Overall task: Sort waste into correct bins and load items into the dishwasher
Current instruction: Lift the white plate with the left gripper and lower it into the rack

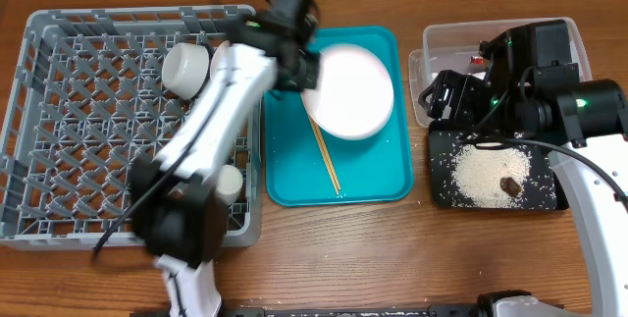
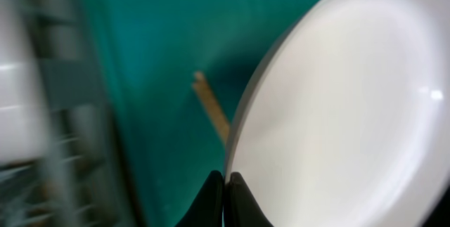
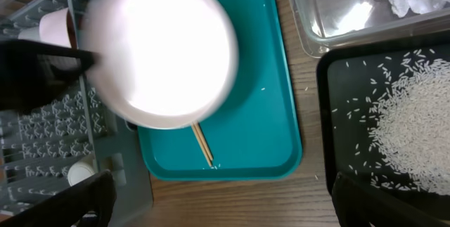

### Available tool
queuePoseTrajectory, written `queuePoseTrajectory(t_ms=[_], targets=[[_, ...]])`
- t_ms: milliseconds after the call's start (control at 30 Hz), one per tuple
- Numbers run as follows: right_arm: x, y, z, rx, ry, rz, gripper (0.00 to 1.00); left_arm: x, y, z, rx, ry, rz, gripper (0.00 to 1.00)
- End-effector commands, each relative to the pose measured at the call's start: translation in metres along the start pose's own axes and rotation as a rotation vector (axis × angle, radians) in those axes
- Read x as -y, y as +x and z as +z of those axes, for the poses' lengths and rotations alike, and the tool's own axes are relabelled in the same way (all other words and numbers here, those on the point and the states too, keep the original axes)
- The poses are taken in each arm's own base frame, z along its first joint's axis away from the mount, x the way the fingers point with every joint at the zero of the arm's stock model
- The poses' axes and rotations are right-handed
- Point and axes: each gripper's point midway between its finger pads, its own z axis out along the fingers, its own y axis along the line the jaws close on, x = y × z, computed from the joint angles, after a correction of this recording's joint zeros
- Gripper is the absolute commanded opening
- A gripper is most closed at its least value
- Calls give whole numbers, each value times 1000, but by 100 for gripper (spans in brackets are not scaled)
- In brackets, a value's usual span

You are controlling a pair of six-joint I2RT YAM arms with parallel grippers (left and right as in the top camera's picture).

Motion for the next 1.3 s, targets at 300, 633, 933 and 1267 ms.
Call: queuePoseTrajectory(t_ms=[300, 633, 933, 1267], targets=[[1, -3, 0, 10, 8, -7, 100, -165, 67, -252, 145, -990, 1, 4], [1, -3, 0, 10, 8, -7, 100, -233, 102, -259, 1, -1309, -106, 4], [1, -3, 0, 10, 8, -7, 100, -251, 81, -204, -46, -1235, 35, 4], [1, -3, 0, 10, 8, -7, 100, -249, 77, -184, -37, -1209, 70, 4]])
